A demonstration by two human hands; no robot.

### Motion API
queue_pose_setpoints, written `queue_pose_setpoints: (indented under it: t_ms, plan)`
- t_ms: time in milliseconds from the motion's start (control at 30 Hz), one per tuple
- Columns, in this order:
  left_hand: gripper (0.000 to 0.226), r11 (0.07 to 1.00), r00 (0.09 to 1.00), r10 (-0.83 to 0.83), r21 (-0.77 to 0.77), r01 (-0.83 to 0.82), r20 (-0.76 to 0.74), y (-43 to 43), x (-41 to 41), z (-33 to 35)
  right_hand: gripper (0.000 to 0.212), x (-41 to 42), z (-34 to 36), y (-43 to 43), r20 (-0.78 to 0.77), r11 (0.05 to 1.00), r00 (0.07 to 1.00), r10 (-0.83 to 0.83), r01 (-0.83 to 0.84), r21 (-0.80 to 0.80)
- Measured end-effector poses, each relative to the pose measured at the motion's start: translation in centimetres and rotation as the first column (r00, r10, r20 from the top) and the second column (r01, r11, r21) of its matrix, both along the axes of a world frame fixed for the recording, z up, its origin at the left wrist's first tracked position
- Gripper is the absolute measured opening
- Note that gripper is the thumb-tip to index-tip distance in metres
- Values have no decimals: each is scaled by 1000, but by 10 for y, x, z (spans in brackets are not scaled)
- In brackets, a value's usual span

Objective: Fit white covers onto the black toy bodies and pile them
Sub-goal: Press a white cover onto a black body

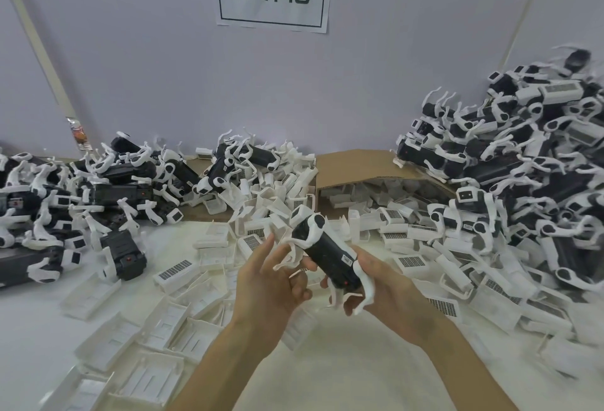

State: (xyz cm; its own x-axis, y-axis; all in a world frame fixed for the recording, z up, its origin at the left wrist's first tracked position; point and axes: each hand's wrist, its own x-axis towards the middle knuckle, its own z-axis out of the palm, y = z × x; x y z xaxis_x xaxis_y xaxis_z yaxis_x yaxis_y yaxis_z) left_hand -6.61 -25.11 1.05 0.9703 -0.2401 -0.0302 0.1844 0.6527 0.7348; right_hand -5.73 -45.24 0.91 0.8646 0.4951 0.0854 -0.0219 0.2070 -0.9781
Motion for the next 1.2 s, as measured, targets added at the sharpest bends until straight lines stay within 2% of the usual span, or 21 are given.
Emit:
queue_pose_setpoints:
  t_ms: [133, 233, 333, 400, 500, 667, 767, 800, 867, 933, 1000, 1033, 1067, 1100, 1167, 1200]
  plan:
    - [36, 999, 999, 20, 43, -22, 27, -1, -2, 1, 47, 2, -1, 0, 8, 1000, 1000, -9, 9, 13]
    - [44, 997, 999, 29, 74, -31, 27, -3, -3, 3, 46, 4, -2, -3, -9, 999, 999, -37, 38, 30]
    - [48, 990, 994, 101, 96, -105, 43, -4, -3, 4, 47, 4, 0, -2, -50, 991, 998, -31, 37, 130]
    - [50, 971, 978, 179, 140, -193, 109, -3, -1, 3, 46, 2, 5, 0, -76, 973, 997, -34, 50, 227]
    - [44, 940, 948, 256, 178, -290, 188, -1, 1, -1, 60, 2, 16, 4, -186, 933, 979, -85, 144, 331]
    - [37, 922, 935, 308, 188, -339, 177, -1, 8, -9, 53, 7, 29, 1, -310, 935, 902, -299, 342, 94]
    - [36, 937, 948, 293, 159, -311, 127, -1, 12, -9, 45, 15, 51, -16, -393, 900, 835, -384, 433, 39]
    - [37, 944, 954, 279, 151, -294, 113, -1, 14, -9, 45, 22, 69, -27, -358, 875, 824, -438, 483, 41]
    - [39, 956, 967, 237, 154, -249, 88, -1, 17, -7, 53, 36, 122, -51, -167, 821, 821, -545, 564, 92]
    - [40, 964, 976, 208, 156, -216, 61, -3, 17, -5, 61, 55, 196, -81, -41, 668, 713, -700, 674, 315]
    - [40, 957, 977, 205, 197, -211, 52, -7, 16, -4, 57, 81, 250, -114, -85, 497, 601, -795, 724, 478]
    - [39, 951, 979, 198, 231, -203, 45, -8, 17, -2, 55, 90, 267, -124, -113, 446, 528, -842, 798, 406]
    - [38, 947, 982, 185, 261, -187, 34, -8, 19, -1, 52, 95, 273, -126, -87, 435, 472, -877, 859, 268]
    - [37, 946, 986, 165, 280, -165, 23, -8, 19, 0, 47, 100, 268, -121, 6, 449, 452, -892, 883, 133]
    - [37, 944, 991, 133, 301, -133, 22, -10, 18, 2, 43, 103, 234, -98, 229, 484, 470, -852, 875, 5]
    - [37, 941, 990, 136, 309, -137, 27, -11, 17, 3, 41, 100, 210, -84, 306, 525, 508, -805, 851, -33]
